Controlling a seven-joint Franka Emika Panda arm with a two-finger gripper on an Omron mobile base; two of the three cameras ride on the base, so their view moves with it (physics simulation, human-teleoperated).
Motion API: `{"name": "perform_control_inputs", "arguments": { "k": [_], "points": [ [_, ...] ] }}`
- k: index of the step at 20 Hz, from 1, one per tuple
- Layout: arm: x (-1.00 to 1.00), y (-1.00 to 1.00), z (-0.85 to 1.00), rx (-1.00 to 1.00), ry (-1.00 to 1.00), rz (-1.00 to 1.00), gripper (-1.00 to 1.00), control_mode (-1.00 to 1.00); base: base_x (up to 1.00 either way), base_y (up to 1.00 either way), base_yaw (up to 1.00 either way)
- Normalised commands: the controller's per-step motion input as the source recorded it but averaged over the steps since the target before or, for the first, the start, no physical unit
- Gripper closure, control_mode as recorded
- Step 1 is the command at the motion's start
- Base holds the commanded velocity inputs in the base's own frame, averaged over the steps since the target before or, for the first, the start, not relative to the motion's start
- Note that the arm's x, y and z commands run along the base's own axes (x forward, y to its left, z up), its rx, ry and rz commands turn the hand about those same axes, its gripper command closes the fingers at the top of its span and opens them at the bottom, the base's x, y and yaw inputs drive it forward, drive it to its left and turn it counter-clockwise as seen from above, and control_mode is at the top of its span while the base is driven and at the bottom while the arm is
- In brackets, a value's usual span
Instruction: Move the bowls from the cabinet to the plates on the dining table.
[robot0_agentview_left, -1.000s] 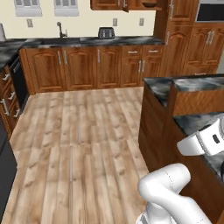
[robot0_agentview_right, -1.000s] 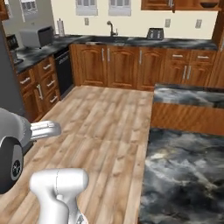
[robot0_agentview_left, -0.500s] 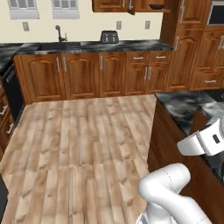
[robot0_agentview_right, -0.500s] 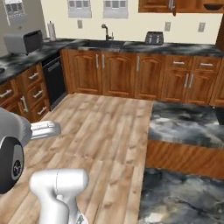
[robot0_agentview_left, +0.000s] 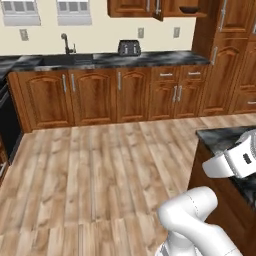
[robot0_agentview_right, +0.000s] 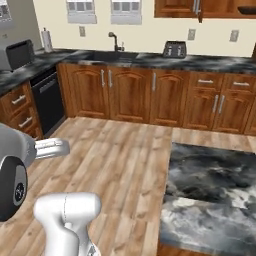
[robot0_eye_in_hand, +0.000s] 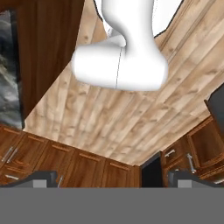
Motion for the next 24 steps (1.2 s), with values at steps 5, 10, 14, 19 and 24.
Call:
{"name": "perform_control_inputs", "arguments": {
  "k": [5, 10, 14, 19, 24],
  "points": [
    [0.0, 0.0, 0.0, 0.0, 0.0, 0.0, -1.0, 1.0, 1.0, 0.0, 0.0],
    [0.0, 0.0, 0.0, 0.0, 0.0, 0.0, -1.0, 1.0, 1.0, 0.0, 0.0],
    [0.0, 0.0, 0.0, 0.0, 0.0, 0.0, -1.0, 1.0, 1.0, 0.0, 0.0],
    [0.0, 0.0, 0.0, 0.0, 0.0, 0.0, -1.0, 1.0, 0.95, -0.05, 0.0],
    [0.0, 0.0, 0.0, 0.0, 0.0, 0.0, -1.0, 1.0, 0.88, -0.18, 0.0]
  ]
}}
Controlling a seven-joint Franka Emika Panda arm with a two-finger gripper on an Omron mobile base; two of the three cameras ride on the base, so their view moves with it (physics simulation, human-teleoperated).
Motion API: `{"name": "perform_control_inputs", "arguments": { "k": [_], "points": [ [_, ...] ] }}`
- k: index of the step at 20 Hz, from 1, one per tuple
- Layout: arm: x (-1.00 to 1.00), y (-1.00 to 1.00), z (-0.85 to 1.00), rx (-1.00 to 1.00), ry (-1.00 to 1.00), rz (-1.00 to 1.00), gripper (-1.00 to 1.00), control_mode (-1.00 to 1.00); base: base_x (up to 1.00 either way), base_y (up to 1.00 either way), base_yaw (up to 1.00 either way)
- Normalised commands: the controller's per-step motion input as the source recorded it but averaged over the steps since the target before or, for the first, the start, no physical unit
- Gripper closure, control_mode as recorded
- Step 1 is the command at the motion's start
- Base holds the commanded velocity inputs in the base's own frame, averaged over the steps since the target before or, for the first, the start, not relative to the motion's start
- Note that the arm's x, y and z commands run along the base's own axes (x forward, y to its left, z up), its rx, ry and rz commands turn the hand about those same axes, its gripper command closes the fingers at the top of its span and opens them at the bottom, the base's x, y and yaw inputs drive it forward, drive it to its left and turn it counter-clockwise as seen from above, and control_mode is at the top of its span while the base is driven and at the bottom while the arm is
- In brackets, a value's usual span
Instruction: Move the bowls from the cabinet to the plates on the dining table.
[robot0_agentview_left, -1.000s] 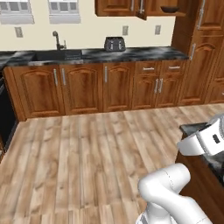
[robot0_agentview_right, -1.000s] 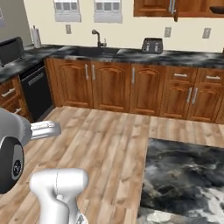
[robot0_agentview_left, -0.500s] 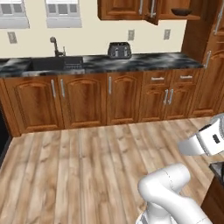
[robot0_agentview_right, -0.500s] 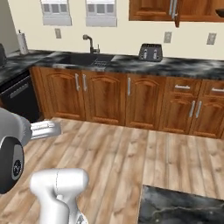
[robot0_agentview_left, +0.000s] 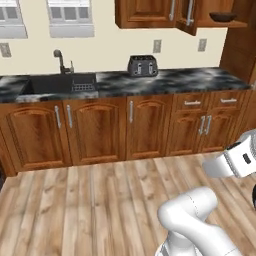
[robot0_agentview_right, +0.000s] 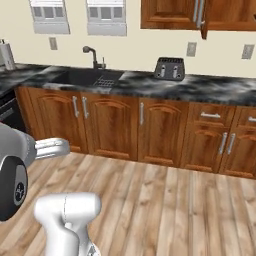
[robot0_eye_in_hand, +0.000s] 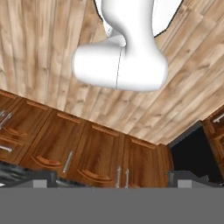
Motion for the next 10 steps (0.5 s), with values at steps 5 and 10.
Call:
{"name": "perform_control_inputs", "arguments": {
  "k": [5, 10],
  "points": [
    [0.0, 0.0, 0.0, 0.0, 0.0, 0.0, -1.0, 1.0, 0.82, -0.31, 0.0],
    [0.0, 0.0, 0.0, 0.0, 0.0, 0.0, -1.0, 1.0, 0.61, -0.45, -0.01]
  ]
}}
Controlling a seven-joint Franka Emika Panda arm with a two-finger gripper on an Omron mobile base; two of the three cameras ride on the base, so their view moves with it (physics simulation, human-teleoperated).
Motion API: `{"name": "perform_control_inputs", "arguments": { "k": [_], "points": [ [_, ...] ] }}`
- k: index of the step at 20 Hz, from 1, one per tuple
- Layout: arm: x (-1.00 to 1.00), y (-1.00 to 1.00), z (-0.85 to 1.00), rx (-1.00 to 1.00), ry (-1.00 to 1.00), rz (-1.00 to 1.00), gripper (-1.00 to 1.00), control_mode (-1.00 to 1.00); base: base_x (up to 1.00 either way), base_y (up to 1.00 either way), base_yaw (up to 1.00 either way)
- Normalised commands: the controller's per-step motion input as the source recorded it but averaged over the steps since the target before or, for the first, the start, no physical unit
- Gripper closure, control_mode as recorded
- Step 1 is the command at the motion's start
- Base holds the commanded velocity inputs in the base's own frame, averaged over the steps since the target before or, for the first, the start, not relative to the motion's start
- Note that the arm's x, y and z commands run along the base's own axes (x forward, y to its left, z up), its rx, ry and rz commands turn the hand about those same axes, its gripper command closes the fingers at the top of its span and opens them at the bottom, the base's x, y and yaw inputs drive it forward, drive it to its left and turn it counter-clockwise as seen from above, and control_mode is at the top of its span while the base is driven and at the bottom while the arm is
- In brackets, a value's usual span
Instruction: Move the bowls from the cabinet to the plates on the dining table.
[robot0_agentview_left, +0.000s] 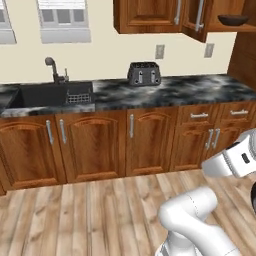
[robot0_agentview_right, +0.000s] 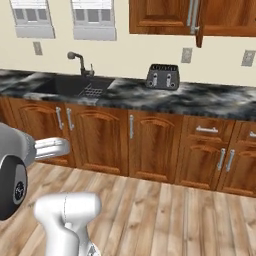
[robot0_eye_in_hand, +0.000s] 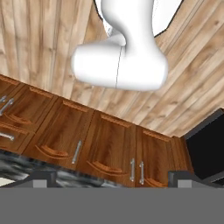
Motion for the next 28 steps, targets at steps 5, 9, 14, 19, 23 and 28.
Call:
{"name": "perform_control_inputs", "arguments": {
  "k": [5, 9, 14, 19, 23, 28],
  "points": [
    [0.0, 0.0, 0.0, 0.0, 0.0, 0.0, -1.0, 1.0, 0.19, -0.82, -0.03],
    [0.0, 0.0, 0.0, 0.0, 0.0, 0.0, -1.0, 1.0, 0.0, -1.0, 0.0],
    [0.0, 0.0, 0.0, 0.0, 0.0, 0.0, -1.0, 1.0, 0.0, -1.0, 0.0],
    [0.0, 0.0, 0.0, 0.0, 0.0, 0.0, -1.0, 1.0, -0.11, -0.99, -0.08],
    [0.0, 0.0, 0.0, 0.0, 0.0, 0.0, -1.0, 1.0, -0.46, -0.91, -0.36],
    [0.0, 0.0, 0.0, 0.0, 0.0, 0.0, -1.0, 1.0, -0.5, -0.55, -0.54]
  ]
}}
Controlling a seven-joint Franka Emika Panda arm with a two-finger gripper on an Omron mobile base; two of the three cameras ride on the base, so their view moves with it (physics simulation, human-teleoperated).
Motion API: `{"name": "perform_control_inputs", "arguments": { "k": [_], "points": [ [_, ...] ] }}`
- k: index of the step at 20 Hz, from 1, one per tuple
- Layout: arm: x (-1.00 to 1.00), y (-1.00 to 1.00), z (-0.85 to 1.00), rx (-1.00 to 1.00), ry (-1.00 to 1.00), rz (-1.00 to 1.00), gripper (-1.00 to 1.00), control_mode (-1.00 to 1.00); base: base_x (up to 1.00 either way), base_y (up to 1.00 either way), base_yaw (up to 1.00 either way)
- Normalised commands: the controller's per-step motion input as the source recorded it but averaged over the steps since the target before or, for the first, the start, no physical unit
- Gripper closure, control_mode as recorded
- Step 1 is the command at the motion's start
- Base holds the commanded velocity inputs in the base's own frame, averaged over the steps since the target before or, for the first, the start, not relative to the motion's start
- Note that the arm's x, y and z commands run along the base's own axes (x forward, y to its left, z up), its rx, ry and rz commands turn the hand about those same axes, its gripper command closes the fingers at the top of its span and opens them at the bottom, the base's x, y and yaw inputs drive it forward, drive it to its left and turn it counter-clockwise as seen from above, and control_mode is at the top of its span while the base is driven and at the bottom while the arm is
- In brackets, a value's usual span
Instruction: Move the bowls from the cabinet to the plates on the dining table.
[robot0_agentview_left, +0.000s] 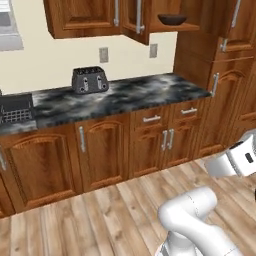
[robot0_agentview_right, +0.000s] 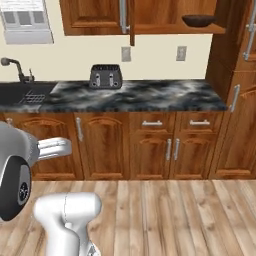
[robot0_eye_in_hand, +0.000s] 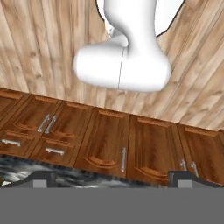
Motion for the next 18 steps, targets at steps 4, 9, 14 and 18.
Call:
{"name": "perform_control_inputs", "arguments": {
  "k": [4, 9, 14, 18],
  "points": [
    [0.0, 0.0, 0.0, 0.0, 0.0, 0.0, -1.0, 1.0, -0.39, -0.47, -0.58],
    [0.0, 0.0, 0.0, 0.0, 0.0, 0.0, -1.0, 1.0, -0.35, -0.5, -0.58],
    [0.0, 0.0, 0.0, 0.0, 0.0, 0.0, -1.0, 1.0, -0.29, -0.53, -0.58],
    [0.0, 0.0, 0.0, 0.0, 0.0, 0.0, -1.0, 1.0, -0.18, -0.55, -0.55]
  ]
}}
